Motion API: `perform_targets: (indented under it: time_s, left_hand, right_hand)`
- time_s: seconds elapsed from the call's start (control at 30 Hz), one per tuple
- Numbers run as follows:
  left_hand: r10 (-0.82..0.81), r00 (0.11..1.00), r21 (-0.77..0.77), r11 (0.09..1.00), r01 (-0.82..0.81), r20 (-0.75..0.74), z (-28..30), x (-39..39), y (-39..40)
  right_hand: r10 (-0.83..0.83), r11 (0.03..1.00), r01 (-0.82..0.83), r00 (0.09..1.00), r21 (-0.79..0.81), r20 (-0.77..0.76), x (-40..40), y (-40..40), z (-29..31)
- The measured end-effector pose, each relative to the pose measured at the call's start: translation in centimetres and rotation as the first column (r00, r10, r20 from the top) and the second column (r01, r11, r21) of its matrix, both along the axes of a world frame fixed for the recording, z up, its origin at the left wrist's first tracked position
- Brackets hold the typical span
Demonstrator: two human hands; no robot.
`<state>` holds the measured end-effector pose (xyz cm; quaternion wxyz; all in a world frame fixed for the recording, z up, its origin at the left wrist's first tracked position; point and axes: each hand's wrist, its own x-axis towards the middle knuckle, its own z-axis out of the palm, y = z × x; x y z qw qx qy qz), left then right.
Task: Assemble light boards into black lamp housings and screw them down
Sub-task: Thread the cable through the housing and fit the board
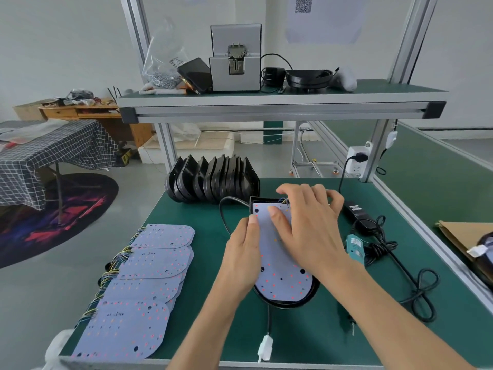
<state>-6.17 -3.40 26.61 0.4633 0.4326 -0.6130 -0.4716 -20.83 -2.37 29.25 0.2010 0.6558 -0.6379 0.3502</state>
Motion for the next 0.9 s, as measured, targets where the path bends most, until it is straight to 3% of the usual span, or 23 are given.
perform_targets:
  time_s: [0.27, 0.33, 0.37, 0.4, 0.47, 0.53, 0.67, 0.73, 0.8, 0.83, 0.9]
  left_hand:
    - [0.104, 0.994, -0.076, 0.992, -0.105, -0.021, -0.1, 0.6, -0.4]
    - [0.103, 0.995, -0.099, 0.990, -0.103, -0.002, -0.3, 0.3, -0.4]
    - [0.106, 0.994, -0.108, 0.989, -0.105, 0.004, -0.4, 0.2, -0.4]
    - [0.120, 0.993, -0.107, 0.987, -0.119, 0.002, -0.6, 0.1, -0.4]
    - [0.158, 0.987, -0.084, 0.984, -0.159, -0.026, -0.8, 0.0, -0.7]
    - [0.172, 0.984, -0.081, 0.981, -0.174, -0.039, -0.8, -0.2, -0.8]
    - [0.066, 0.995, -0.010, 0.998, -0.067, -0.071, -0.8, -0.2, -0.3]
    - [0.189, 0.970, -0.041, 0.979, -0.198, -0.155, -0.9, 0.3, -0.2]
    - [0.348, 0.910, -0.203, 0.896, -0.394, -0.227, -0.6, 1.5, -0.5]
    - [0.368, 0.910, -0.318, 0.854, -0.412, -0.189, -0.6, 1.9, -0.9]
    - [0.276, 0.961, -0.491, 0.836, -0.243, -0.005, -0.8, 2.4, -2.0]
  right_hand:
    - [-0.080, 0.996, 0.085, 0.981, 0.021, -0.175, -0.4, 0.0, -0.6]
    - [-0.015, 0.997, 0.021, 0.995, 0.070, -0.098, -0.8, 0.4, -1.0]
    - [0.066, 0.991, -0.070, 0.997, 0.114, 0.036, -1.1, 0.5, -1.3]
    - [0.142, 0.973, -0.180, 0.960, 0.141, 0.243, -1.4, 0.9, -1.5]
    - [0.155, 0.944, -0.312, 0.702, 0.104, 0.695, -1.4, 1.7, -2.2]
    - [0.080, 0.935, -0.341, 0.462, 0.094, 0.884, -0.8, 2.5, -3.0]
    - [0.164, 0.923, -0.383, 0.296, -0.040, 0.941, 0.7, 2.9, -4.8]
    - [0.184, 0.917, -0.387, 0.201, -0.094, 0.962, 0.7, 3.0, -4.3]
    - [0.187, 0.901, -0.416, 0.119, -0.122, 0.975, 0.4, 3.3, -3.8]
    - [0.190, 0.895, -0.428, 0.106, -0.128, 0.976, 0.2, 3.5, -3.6]
    - [0.193, 0.882, -0.452, 0.093, -0.132, 0.977, 0.1, 4.0, -3.5]
